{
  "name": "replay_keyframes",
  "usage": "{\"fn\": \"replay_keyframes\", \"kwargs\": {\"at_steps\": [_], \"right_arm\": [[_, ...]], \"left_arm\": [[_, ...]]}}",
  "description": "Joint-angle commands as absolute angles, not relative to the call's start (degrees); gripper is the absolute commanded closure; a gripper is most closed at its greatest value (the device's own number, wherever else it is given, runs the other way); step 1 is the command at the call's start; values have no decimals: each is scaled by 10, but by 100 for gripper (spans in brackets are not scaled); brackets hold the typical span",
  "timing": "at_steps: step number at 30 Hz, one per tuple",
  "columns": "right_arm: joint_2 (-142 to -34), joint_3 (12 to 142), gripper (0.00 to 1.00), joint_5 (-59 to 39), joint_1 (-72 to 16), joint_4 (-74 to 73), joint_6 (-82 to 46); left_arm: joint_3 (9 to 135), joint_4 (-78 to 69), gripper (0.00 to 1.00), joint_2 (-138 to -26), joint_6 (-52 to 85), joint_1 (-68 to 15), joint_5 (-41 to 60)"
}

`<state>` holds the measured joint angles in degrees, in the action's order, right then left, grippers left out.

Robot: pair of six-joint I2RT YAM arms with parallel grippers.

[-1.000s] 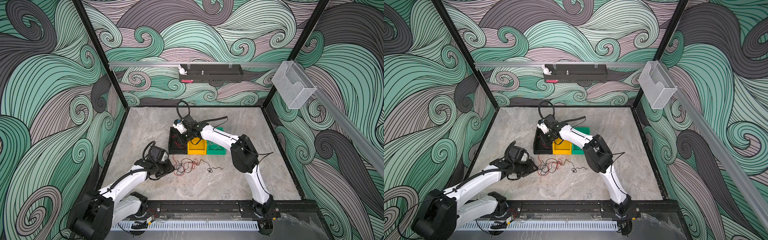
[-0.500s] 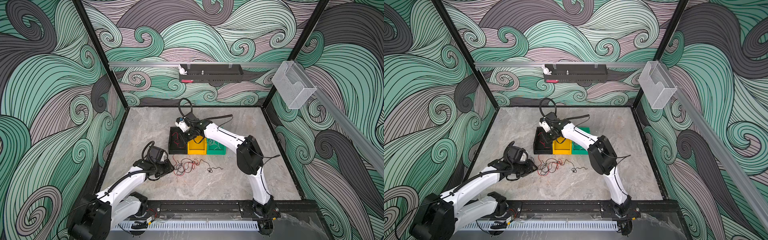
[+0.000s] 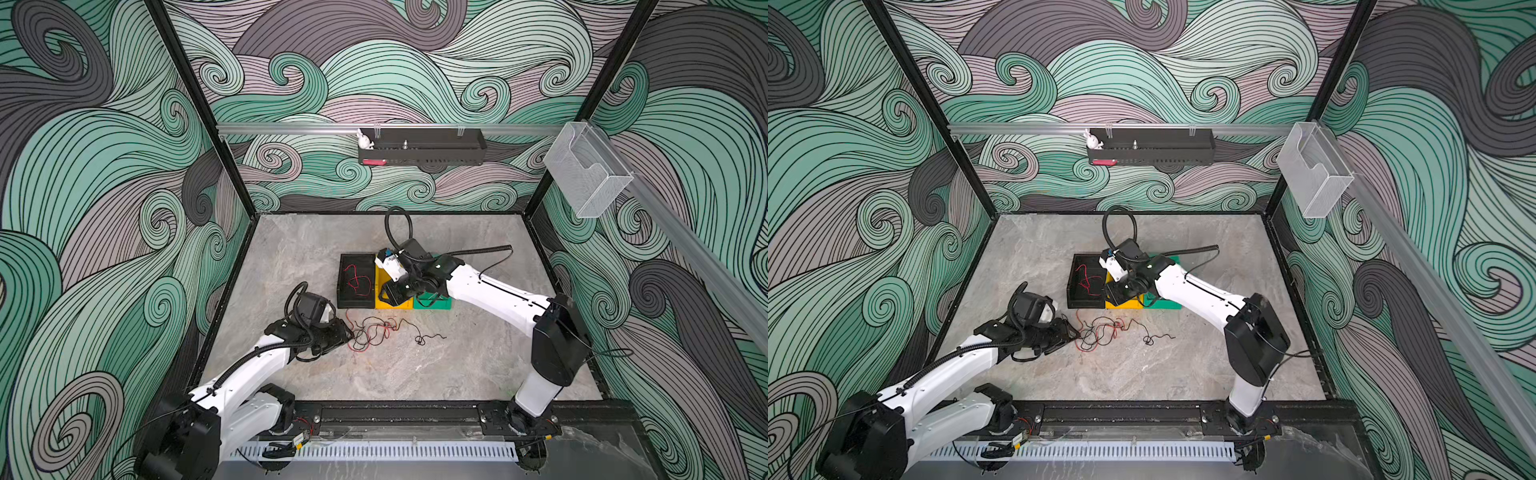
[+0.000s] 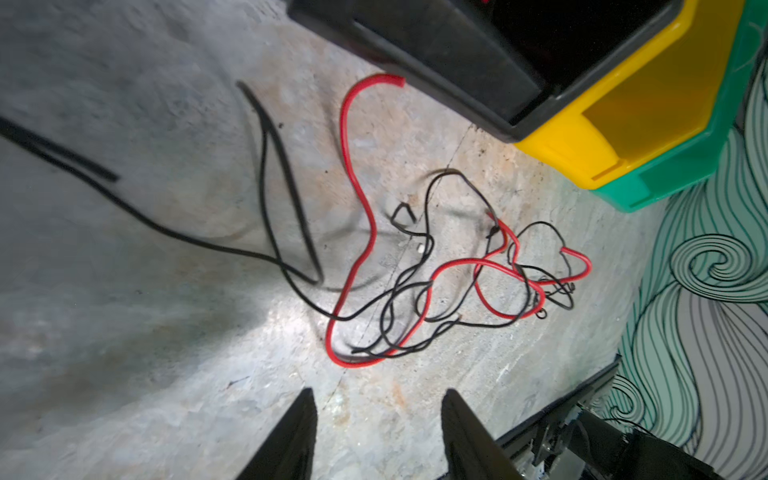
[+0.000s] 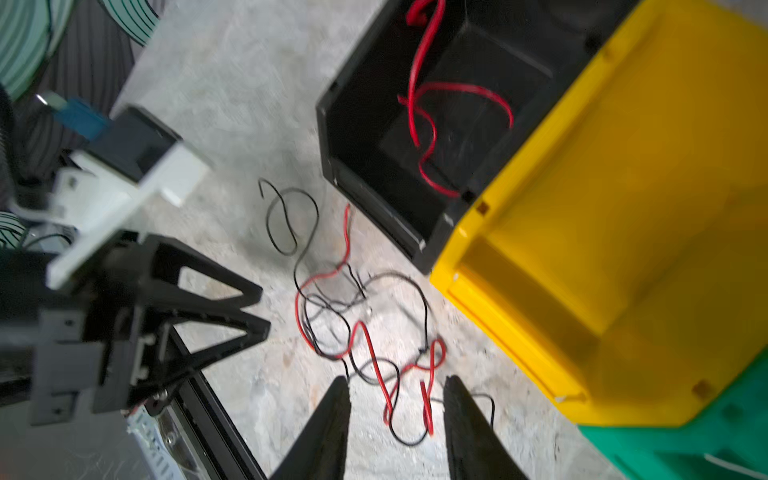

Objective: Untangle the cables
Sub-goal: 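Release the red wire and move the right gripper down to the tangle, then pinch another red wire in the tangle with the right gripper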

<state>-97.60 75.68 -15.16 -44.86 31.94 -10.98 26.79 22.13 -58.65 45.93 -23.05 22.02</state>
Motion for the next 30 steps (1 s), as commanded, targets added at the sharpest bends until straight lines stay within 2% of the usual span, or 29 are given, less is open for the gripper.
{"fn": "replay_keyframes", "kwargs": {"at_steps": [1, 11, 14, 20, 22, 24, 25, 30], "right_arm": [[-938, 707, 60, -139, -444, 288, -140], [-955, 628, 63, -181, -440, 210, -180], [-974, 618, 73, -194, -439, 172, -190], [-986, 599, 76, -214, -440, 141, -206], [-980, 587, 79, -213, -440, 134, -210], [-972, 572, 90, -213, -440, 126, -214], [-964, 565, 92, -212, -439, 121, -215], [-912, 522, 97, -213, -440, 108, -226]], "left_arm": [[268, 170, 47, -591, 475, -238, 259], [307, 141, 46, -653, 497, -316, 212], [306, 123, 46, -668, 509, -333, 200], [318, 109, 46, -697, 511, -349, 180], [318, 101, 46, -703, 511, -350, 176], [319, 88, 46, -711, 512, -351, 177], [321, 83, 46, -716, 513, -352, 178], [319, 47, 47, -742, 514, -356, 181]]}}
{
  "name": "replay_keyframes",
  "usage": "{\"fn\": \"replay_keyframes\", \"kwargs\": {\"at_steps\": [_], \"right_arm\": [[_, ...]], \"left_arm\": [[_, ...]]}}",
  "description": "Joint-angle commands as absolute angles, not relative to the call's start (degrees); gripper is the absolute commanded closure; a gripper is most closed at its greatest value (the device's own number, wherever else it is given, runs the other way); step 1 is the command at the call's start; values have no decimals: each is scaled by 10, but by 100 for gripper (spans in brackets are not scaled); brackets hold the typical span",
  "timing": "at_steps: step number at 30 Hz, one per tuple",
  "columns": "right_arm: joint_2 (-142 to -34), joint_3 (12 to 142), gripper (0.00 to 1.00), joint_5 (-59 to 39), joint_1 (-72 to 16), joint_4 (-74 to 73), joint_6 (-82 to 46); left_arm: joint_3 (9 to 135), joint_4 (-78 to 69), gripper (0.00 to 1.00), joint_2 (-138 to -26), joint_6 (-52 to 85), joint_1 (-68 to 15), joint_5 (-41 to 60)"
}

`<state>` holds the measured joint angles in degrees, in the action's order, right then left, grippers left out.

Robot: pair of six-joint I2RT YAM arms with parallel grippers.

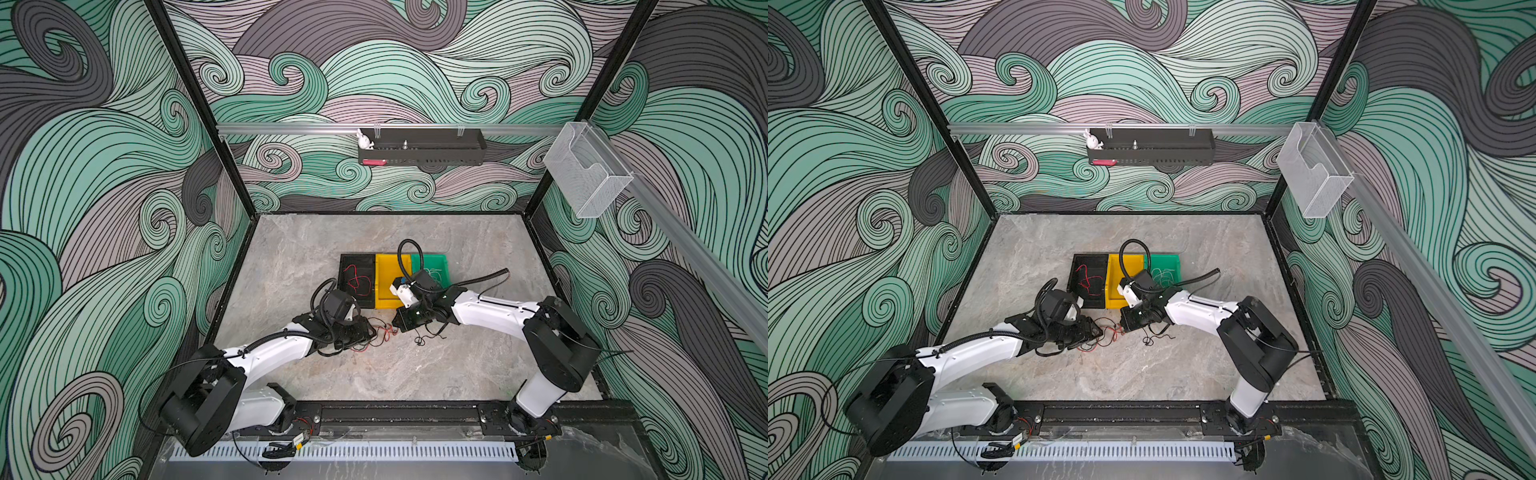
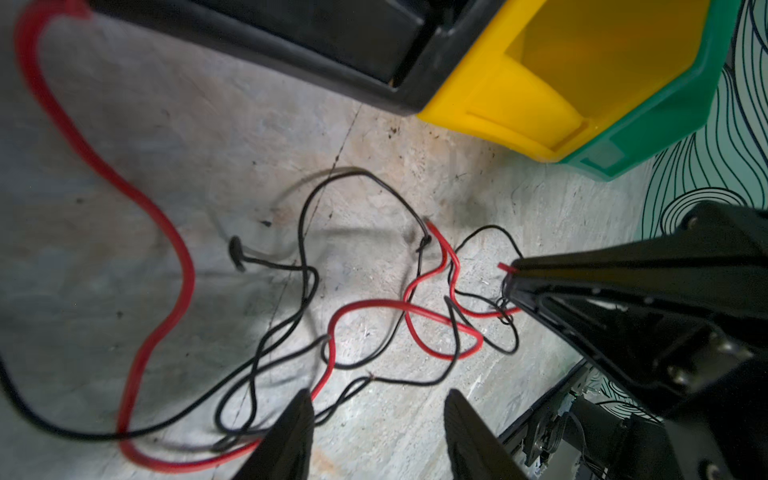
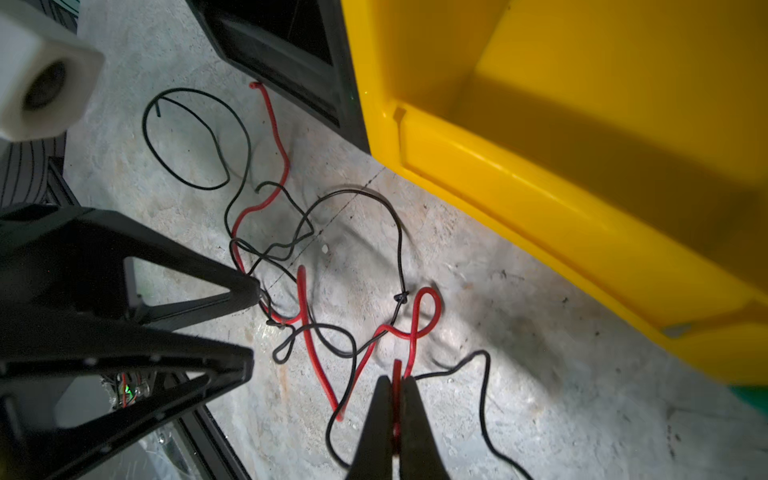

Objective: Untangle the cables
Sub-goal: 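Pinch another red wire in the tangle with the right gripper, then pull the red wire out of the tangle away from the left gripper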

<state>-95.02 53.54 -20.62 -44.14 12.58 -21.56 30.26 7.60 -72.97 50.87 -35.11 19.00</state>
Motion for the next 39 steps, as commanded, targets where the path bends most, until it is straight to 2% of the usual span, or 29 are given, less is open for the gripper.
{"fn": "replay_keyframes", "kwargs": {"at_steps": [1, 8, 19, 26, 35, 39], "right_arm": [[-901, 514, 97, -217, -441, 106, -231], [-771, 418, 99, -248, -455, 24, -300], [-668, 345, 99, -218, -461, 21, -320], [-676, 325, 98, -214, -464, -3, -326], [-702, 302, 98, -201, -476, -51, -349], [-717, 301, 98, -189, -482, -52, -351]], "left_arm": [[316, 40, 47, -744, 515, -356, 181], [299, 21, 49, -729, 520, -363, 187], [258, 30, 48, -638, 546, -395, 162], [245, -8, 46, -641, 554, -436, 132], [276, -61, 51, -762, 523, -450, 168], [278, -84, 53, -781, 534, -455, 164]]}}
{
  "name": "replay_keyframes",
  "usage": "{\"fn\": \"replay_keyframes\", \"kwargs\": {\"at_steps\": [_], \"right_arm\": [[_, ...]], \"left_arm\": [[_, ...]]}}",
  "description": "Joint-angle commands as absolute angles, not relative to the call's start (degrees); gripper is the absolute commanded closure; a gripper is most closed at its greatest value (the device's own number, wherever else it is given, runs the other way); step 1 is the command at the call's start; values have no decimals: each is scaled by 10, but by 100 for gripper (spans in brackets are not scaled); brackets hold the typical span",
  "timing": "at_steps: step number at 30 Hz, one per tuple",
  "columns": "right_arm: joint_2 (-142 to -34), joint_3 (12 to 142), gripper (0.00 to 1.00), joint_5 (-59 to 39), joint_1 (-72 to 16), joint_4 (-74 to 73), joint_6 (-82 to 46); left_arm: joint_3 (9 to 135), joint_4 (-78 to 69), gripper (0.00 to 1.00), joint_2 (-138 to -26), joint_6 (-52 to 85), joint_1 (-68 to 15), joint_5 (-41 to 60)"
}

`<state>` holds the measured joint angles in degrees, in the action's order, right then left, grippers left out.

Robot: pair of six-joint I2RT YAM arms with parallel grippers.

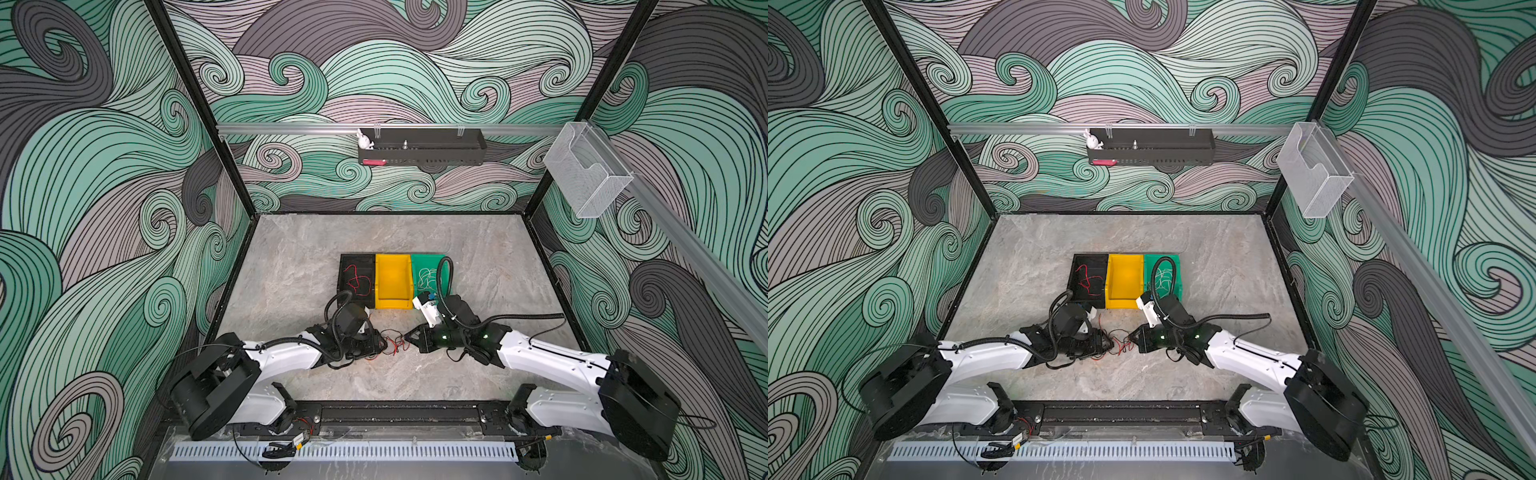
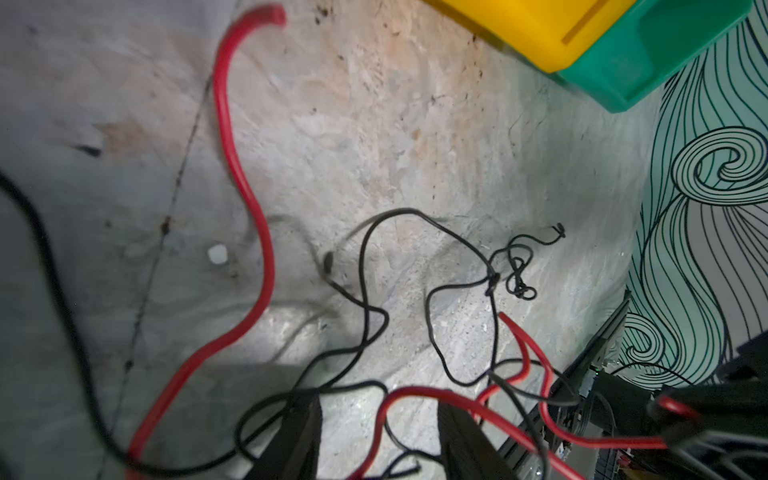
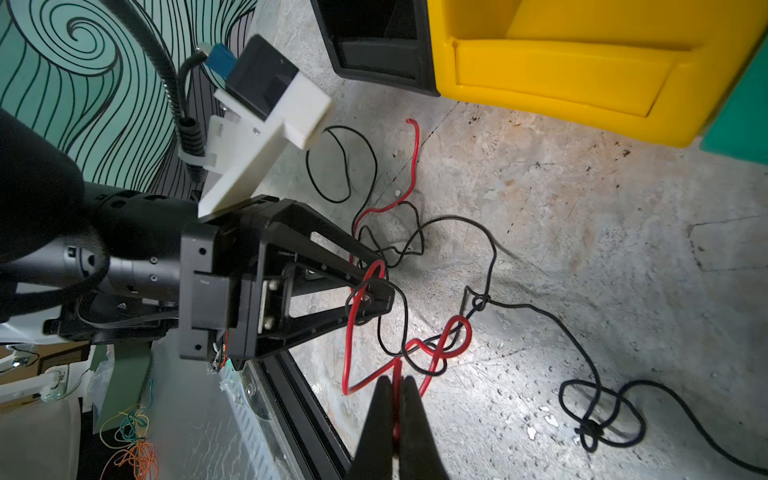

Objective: Untangle the cables
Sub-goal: 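Pull the red wire out of the tangle away from the left gripper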

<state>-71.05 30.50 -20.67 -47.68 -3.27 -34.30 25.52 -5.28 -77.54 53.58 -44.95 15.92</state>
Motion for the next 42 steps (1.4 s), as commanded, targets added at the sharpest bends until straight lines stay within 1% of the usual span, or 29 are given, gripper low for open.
{"fn": "replay_keyframes", "kwargs": {"at_steps": [1, 4, 6, 7, 10, 11, 16, 17, 21, 24, 26, 32, 42], "right_arm": [[-721, 300, 98, -187, -482, -52, -352], [-733, 303, 98, -186, -482, -50, -353], [-739, 304, 98, -187, -483, -54, -358], [-741, 301, 98, -185, -482, -60, -360], [-738, 298, 98, -177, -483, -66, -363], [-735, 298, 98, -176, -482, -62, -363], [-700, 290, 97, -155, -483, -33, -351], [-692, 289, 97, -148, -482, -24, -345], [-668, 288, 97, -110, -482, 15, -329], [-656, 283, 98, -74, -481, 42, -324], [-648, 284, 98, -45, -480, 65, -322], [-636, 296, 100, 43, -476, 143, -319], [-634, 297, 99, 69, -444, 179, -319]], "left_arm": [[280, -87, 53, -784, 537, -456, 162], [287, -94, 56, -793, 539, -461, 163], [294, -93, 59, -803, 540, -465, 164], [297, -94, 63, -809, 539, -467, 164], [303, -80, 81, -833, 537, -469, 156], [303, -74, 85, -834, 537, -469, 151], [292, -56, 95, -819, 538, -470, 129], [290, -48, 97, -800, 538, -470, 122], [289, -10, 97, -772, 539, -470, 96], [287, 1, 94, -759, 536, -469, 88], [288, 8, 100, -757, 528, -470, 88], [287, 42, 100, -748, 526, -468, 69], [272, 77, 100, -716, 526, -459, 47]]}}
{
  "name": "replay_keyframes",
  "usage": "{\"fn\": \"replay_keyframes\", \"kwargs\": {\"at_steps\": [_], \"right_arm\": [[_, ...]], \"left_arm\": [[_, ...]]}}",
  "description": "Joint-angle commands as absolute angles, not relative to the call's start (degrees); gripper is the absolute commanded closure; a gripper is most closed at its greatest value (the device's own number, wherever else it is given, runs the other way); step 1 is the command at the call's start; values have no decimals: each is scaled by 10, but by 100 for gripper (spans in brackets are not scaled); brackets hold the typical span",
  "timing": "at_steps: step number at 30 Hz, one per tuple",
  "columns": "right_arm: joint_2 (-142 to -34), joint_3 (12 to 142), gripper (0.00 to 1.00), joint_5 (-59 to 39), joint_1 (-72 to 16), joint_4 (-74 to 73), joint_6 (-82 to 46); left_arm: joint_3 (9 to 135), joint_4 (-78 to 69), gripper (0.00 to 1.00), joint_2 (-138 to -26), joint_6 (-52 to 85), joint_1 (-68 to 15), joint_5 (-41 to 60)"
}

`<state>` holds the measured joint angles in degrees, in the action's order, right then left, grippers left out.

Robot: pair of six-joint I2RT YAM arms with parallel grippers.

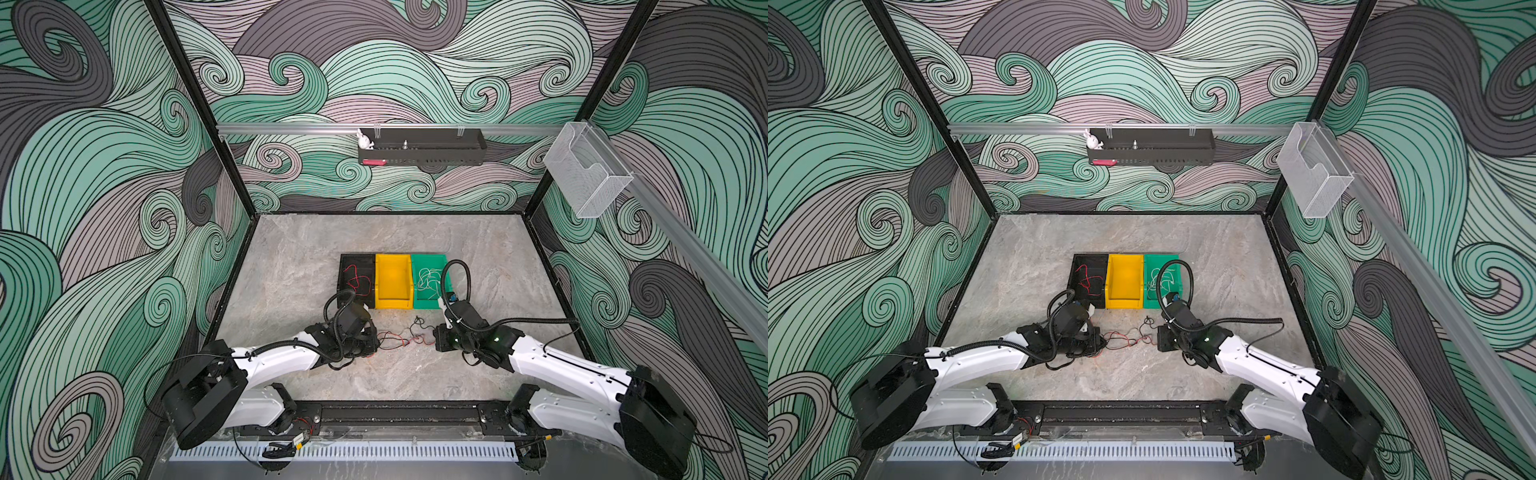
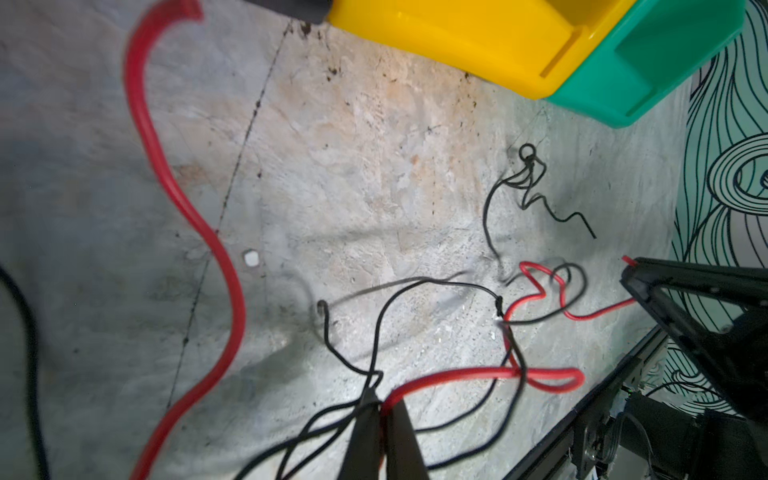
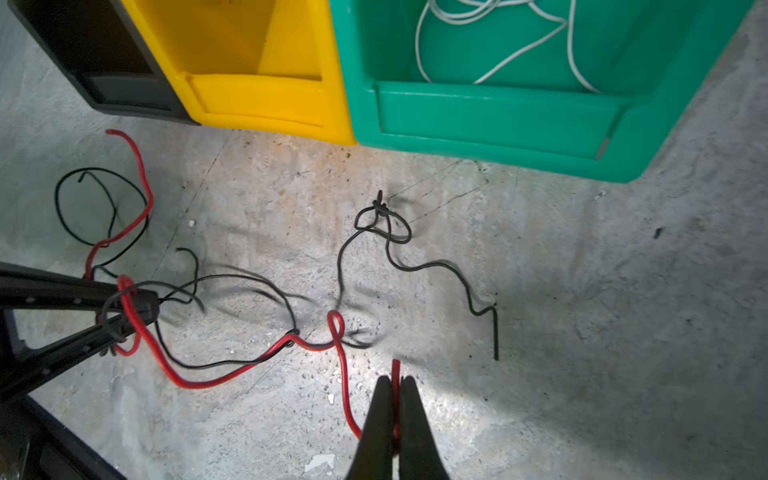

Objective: Untangle the cables
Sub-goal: 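Pull the red wire out of the tangle away from the left gripper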

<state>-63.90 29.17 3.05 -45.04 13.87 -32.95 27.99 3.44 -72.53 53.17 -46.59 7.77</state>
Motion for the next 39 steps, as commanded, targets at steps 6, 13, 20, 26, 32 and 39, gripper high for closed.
{"fn": "replay_keyframes", "kwargs": {"at_steps": [6, 13, 20, 26, 32, 39], "right_arm": [[-620, 297, 99, 95, -438, 200, -309], [-595, 296, 99, 110, -408, 228, -298], [-559, 284, 99, 89, -339, 238, -293], [-543, 276, 99, 69, -289, 240, -302], [-532, 269, 98, 5, -280, 211, -302], [-557, 264, 98, -70, -295, 160, -312]], "left_arm": [[263, 121, 100, -698, 520, -447, 31], [245, 146, 100, -657, 521, -434, 17], [213, 164, 100, -607, 549, -407, 3], [196, 161, 100, -585, 557, -402, -6], [192, 145, 100, -586, 556, -399, 5], [229, 136, 71, -638, 528, -400, 64]]}}
